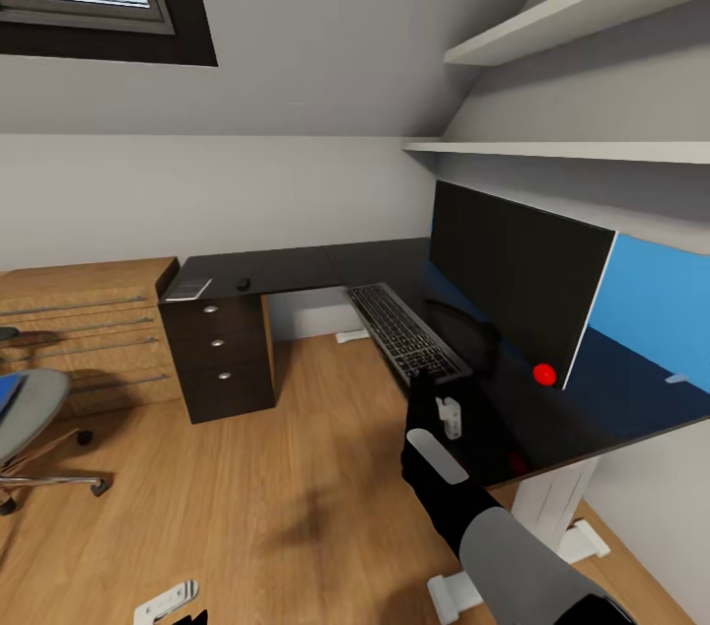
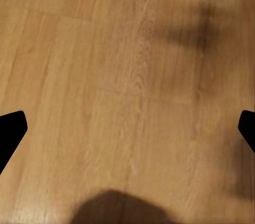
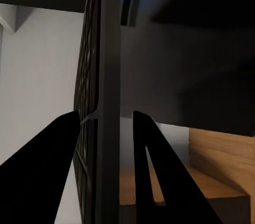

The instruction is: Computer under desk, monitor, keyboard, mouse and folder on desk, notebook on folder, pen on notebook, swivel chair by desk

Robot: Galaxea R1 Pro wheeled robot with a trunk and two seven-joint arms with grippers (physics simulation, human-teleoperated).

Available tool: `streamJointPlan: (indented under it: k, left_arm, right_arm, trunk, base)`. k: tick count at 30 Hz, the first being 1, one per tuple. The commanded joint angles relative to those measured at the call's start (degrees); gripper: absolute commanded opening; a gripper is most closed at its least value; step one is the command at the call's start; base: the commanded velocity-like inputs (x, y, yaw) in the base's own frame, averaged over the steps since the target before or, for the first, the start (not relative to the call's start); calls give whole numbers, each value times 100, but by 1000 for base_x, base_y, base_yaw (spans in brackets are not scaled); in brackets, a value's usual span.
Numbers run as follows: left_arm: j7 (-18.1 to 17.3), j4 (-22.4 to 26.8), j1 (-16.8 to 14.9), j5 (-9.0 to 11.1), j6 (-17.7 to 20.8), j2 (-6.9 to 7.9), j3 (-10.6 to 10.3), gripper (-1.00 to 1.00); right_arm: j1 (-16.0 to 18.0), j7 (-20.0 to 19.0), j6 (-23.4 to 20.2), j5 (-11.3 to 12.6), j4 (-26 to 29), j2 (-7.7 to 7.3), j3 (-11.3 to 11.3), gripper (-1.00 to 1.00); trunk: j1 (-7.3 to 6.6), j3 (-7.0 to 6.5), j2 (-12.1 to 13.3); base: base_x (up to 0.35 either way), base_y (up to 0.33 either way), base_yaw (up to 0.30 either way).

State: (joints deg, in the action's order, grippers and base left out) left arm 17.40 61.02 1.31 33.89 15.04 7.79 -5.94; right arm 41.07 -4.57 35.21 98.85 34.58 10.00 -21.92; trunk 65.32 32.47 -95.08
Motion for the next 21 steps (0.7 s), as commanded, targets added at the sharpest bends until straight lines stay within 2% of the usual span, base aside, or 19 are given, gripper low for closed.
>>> streamJointPlan:
  k: [1, 4, 7, 16, 21]
  left_arm:
    - [50, 16, 1, 52, 11, 6, -17, 100]
    - [42, 16, 1, 48, 8, 4, -12, 100]
    - [40, 16, 1, 47, 9, 6, -13, 100]
    - [35, 16, 1, 47, 8, 12, -4, 100]
    - [35, 17, 1, 47, 3, 5, -4, 100]
  right_arm:
    - [6, -53, 39, 55, -8, 0, -1, -100]
    - [6, -53, 115, 56, -27, 0, 234, -100]
    - [6, -53, 141, 56, -70, 0, 339, -100]
    - [6, -35, 161, 56, -117, 0, 389, -100]
    - [6, -22, 162, 56, -120, 0, 390, -100]
  trunk:
    - [0, 5, -3]
    - [0, 5, -3]
    - [0, 5, -3]
    - [0, 5, -3]
    - [0, 5, -3]
  base:
    - [30, -140, 0]
    - [80, -207, 0]
    - [56, -112, 0]
    - [13, -14, 0]
    - [193, -15, 0]
